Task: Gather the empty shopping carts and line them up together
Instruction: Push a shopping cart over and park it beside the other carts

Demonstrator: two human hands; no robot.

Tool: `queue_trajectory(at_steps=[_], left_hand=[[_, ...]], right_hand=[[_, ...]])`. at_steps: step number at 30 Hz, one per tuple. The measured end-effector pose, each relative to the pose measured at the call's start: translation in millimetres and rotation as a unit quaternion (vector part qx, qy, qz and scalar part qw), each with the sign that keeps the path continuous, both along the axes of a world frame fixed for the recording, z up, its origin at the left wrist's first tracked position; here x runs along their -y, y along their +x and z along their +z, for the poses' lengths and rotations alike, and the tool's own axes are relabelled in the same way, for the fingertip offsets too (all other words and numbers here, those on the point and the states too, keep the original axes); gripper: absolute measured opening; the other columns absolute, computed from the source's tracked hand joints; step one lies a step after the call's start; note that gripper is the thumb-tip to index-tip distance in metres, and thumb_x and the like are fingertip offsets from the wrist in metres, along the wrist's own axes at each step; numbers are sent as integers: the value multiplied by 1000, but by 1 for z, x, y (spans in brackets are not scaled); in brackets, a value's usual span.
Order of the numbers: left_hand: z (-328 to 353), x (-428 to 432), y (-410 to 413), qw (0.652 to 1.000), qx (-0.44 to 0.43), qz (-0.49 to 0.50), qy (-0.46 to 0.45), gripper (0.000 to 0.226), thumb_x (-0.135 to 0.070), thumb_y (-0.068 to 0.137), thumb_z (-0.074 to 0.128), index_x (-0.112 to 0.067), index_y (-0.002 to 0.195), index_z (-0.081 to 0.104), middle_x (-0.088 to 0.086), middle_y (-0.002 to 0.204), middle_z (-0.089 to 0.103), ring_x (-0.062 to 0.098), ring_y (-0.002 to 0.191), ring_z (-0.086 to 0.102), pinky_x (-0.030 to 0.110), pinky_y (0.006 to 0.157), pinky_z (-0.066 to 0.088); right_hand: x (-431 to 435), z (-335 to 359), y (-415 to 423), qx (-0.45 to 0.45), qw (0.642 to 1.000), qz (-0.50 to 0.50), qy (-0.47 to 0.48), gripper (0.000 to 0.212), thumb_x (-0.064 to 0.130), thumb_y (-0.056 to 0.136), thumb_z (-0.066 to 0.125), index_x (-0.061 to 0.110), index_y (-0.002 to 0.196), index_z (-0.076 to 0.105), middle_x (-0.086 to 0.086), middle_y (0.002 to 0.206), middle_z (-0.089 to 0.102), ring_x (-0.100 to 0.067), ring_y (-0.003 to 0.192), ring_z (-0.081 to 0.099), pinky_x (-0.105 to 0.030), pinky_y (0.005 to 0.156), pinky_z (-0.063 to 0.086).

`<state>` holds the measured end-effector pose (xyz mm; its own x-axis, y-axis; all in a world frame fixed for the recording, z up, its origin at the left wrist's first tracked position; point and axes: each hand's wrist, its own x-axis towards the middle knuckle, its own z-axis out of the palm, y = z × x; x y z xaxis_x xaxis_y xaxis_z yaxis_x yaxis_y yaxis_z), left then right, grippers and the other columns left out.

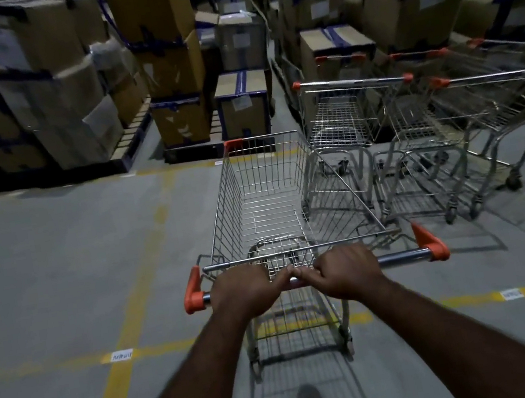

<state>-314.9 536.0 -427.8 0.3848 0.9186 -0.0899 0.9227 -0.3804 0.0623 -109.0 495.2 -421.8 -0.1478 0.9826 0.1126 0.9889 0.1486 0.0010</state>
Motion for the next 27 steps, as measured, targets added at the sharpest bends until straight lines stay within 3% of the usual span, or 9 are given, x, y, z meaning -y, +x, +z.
queue_trajectory(at_steps=[4, 10, 17, 20, 27], left_hand=[[1, -79, 8, 1000, 8, 9, 4, 110, -97, 69, -7, -24, 83, 74, -2, 83, 70, 23, 86, 67, 35, 77, 52], [4, -190, 17, 1000, 1, 11, 9, 99, -91, 77, 2, -23, 89, 72, 1, 90, 72, 24, 92, 68, 35, 74, 49], [8, -288, 30, 1000, -19, 17, -8, 99, -91, 80, 4, -22, 90, 74, 3, 91, 72, 25, 92, 68, 35, 76, 48], [6, -334, 33, 1000, -19, 15, -12, 101, -91, 77, -1, -22, 89, 73, 0, 89, 71, 24, 89, 67, 34, 75, 49], [8, -446, 36, 1000, -25, -3, -4, 95, -86, 87, 5, -21, 96, 74, 3, 93, 72, 25, 91, 67, 36, 78, 48]], right_hand=[[-82, -3, 9, 15, 1000, 0, 4, 104, 90, 75, -5, 18, 81, 70, -7, 81, 70, -29, 85, 69, -32, 71, 48], [-192, 4, 19, 35, 999, 17, -14, 97, 86, 84, 6, 17, 90, 75, -8, 86, 72, -30, 89, 69, -33, 66, 39], [-299, -1, 32, 41, 998, 33, -18, 109, 90, 76, -8, 16, 83, 72, -6, 77, 69, -29, 83, 69, -33, 64, 40], [-346, -2, 36, 27, 999, 24, -29, 97, 89, 81, 1, 19, 74, 66, -2, 65, 56, -27, 77, 67, -31, 64, 42], [-459, 4, 37, 32, 999, 5, -37, 96, 89, 79, -1, 20, 73, 65, 3, 65, 55, -19, 66, 53, -30, 63, 40]])
